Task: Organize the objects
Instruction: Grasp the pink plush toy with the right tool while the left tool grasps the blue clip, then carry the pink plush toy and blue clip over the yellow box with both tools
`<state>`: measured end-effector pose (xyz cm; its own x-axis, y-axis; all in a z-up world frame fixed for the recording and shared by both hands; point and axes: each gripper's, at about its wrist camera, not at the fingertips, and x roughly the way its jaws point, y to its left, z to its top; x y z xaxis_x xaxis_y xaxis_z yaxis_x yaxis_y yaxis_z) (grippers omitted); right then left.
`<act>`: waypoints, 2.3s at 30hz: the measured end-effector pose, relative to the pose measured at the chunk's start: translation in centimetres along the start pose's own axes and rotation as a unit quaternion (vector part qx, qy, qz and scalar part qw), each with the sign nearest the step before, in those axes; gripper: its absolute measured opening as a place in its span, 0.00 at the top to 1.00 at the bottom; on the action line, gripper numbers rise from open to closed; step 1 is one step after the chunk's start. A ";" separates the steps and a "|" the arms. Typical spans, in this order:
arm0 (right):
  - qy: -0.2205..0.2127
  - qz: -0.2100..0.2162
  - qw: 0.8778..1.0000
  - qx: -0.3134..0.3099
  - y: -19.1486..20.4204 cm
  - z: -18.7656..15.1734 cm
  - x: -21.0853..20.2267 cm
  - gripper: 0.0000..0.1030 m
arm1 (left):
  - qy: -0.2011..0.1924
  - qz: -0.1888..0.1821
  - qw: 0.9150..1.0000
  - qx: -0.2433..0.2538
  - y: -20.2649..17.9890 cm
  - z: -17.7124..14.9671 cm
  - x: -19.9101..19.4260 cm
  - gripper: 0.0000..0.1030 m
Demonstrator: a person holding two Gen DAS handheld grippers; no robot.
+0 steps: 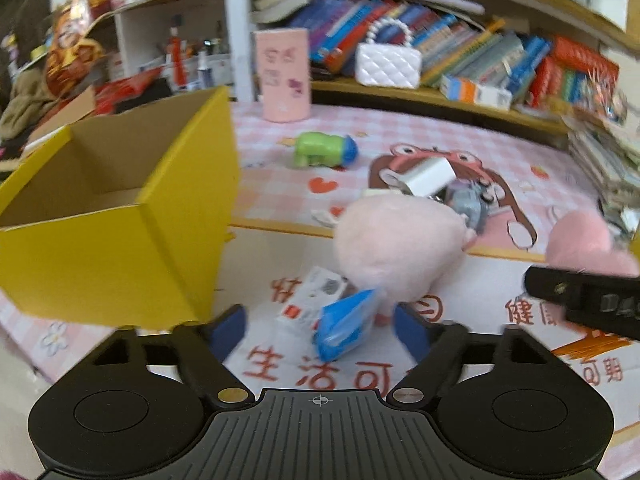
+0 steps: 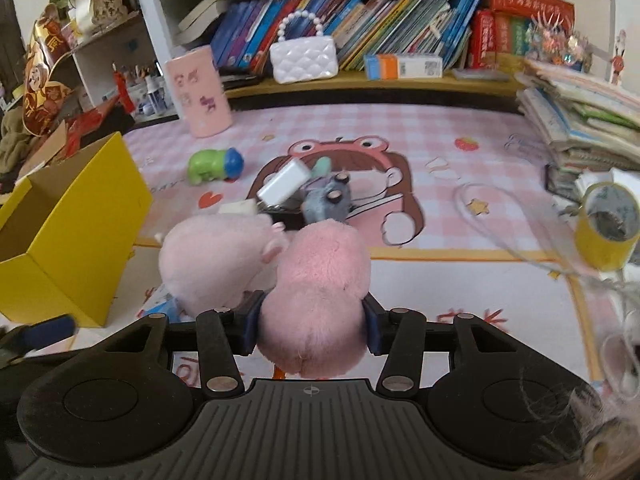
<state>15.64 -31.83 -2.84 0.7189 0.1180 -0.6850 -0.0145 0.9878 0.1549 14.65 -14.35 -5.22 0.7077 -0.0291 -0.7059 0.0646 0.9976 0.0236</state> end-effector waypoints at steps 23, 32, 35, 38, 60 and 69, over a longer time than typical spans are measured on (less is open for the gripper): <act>0.028 0.015 0.999 -0.013 3.9 -1.3 -0.2 0.55 | -0.031 -0.048 0.998 -0.017 4.1 -1.0 -3.9 0.77; 0.033 0.021 0.998 -0.039 11.7 -3.6 -1.5 0.55 | -0.057 -0.041 0.997 -0.037 11.7 -2.3 -6.8 0.77; 0.038 0.029 0.997 -0.057 14.8 -4.7 -2.0 0.55 | -0.056 -0.036 0.997 -0.049 14.5 -3.1 -7.7 0.77; 0.040 0.039 0.996 -0.067 17.4 -5.9 -2.2 0.55 | -0.054 -0.030 0.997 -0.052 16.9 -3.9 -8.5 0.77; 0.051 0.055 0.996 -0.048 26.7 -11.3 -4.4 0.55 | -0.058 -0.024 0.998 -0.029 24.8 -8.0 -12.1 0.77; 0.038 0.046 0.997 -0.044 27.5 -11.2 -4.9 0.55 | -0.078 -0.029 0.996 -0.011 25.3 -7.7 -12.8 0.77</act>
<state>3.93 -4.06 -3.23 0.6567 0.2135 -0.7233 -0.1418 0.9770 0.1595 1.79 11.73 -1.08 0.8040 -0.0948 -0.5870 0.0950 0.9950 -0.0306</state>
